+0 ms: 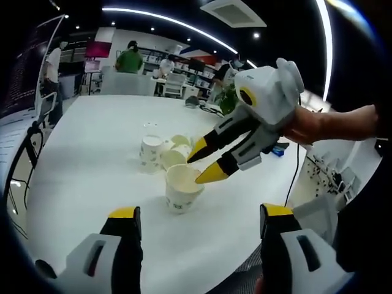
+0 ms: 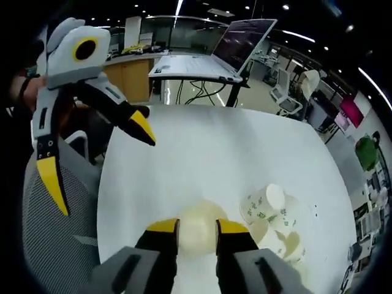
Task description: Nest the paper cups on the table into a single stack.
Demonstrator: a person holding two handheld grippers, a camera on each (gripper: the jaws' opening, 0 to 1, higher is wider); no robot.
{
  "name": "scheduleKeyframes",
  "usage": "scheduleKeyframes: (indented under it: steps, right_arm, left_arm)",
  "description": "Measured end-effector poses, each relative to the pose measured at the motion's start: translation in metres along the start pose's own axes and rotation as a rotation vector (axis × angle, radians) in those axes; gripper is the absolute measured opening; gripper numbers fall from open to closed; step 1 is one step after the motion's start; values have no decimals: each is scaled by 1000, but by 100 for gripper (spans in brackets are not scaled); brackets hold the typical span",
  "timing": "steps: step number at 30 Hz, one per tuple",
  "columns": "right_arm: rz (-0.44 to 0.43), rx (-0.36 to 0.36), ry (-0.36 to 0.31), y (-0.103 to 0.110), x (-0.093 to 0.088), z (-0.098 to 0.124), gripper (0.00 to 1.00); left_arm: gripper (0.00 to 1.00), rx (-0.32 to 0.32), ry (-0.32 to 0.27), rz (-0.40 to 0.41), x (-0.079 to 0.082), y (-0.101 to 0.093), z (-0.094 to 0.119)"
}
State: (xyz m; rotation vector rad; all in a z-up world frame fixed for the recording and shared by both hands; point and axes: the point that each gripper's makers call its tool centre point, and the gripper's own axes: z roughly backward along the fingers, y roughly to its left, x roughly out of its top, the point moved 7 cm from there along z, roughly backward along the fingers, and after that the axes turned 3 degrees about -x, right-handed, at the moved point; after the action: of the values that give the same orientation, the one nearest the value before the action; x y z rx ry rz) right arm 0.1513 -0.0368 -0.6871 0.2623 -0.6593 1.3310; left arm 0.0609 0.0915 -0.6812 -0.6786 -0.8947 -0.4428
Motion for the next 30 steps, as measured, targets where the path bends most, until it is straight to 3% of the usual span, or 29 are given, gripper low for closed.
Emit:
scheduleKeyframes:
  steps: [7, 15, 30]
  right_arm:
    - [-37, -64, -18, -15, -14, 12, 32]
    - [-150, -149, -35, -43, -37, 29, 46]
    - [-369, -250, -55, -89, -78, 44, 55]
  left_arm:
    - [79, 6, -7, 1, -1, 2, 0]
    - [80, 14, -13, 4, 0, 5, 1]
    - [80, 29, -26, 6, 6, 10, 6]
